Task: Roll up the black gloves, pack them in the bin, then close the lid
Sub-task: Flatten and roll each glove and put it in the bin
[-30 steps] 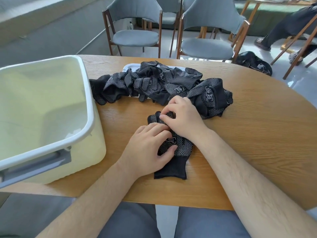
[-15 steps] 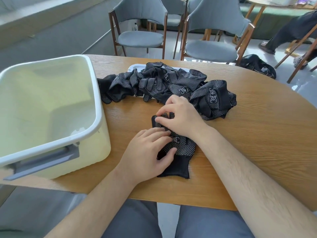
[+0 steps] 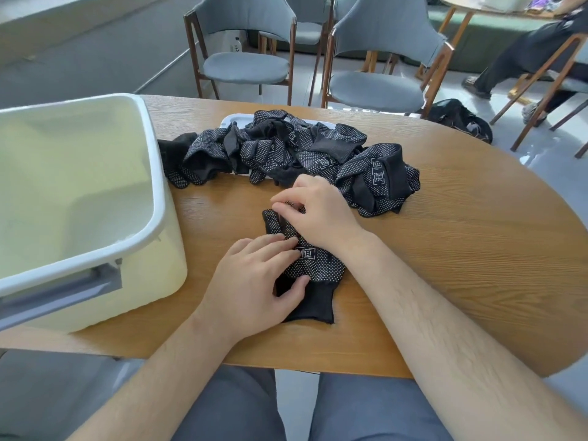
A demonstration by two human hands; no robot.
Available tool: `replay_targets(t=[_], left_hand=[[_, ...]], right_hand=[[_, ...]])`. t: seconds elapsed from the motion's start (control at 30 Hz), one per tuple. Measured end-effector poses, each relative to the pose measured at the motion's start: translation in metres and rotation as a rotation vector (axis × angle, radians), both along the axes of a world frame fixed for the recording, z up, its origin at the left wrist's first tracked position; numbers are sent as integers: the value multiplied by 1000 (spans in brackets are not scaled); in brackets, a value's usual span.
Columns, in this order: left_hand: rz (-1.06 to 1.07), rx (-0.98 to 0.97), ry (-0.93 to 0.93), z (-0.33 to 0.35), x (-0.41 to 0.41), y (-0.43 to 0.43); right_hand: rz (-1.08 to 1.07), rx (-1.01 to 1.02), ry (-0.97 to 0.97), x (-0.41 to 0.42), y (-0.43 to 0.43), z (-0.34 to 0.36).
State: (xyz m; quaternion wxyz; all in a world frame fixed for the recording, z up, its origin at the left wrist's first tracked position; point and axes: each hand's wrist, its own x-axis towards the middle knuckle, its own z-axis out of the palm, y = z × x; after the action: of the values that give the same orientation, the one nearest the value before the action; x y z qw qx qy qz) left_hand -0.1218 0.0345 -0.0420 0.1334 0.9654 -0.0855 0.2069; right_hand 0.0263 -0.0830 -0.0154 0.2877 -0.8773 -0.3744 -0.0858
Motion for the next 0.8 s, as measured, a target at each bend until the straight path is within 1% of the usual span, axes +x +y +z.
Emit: replay_targets(t=[0.07,0.2,0.33,0.5,0.57,0.63,0.8], left_hand=[[15,-20,-11,0,2,-1],[111,-39,39,-1,7,-2],[159,-23,93,-2,7,-2],[164,-23,120,-1,5,-3],[161,-21,117,-1,5,-3],[157,-28,106,0,6,-2],[118,-71,83,7,15,0]], right_hand=[[-69,54,-27,6,-12,4],[-161,56,10,7,-41,-3],[-181,33,114,1,-50,-16],[-182,71,117,-1,-44,-14],[-162,54,118,-1,-43,-15],[-153,29,102,-2,-41,-17],[-122,209,-41,-11,-48,-8]])
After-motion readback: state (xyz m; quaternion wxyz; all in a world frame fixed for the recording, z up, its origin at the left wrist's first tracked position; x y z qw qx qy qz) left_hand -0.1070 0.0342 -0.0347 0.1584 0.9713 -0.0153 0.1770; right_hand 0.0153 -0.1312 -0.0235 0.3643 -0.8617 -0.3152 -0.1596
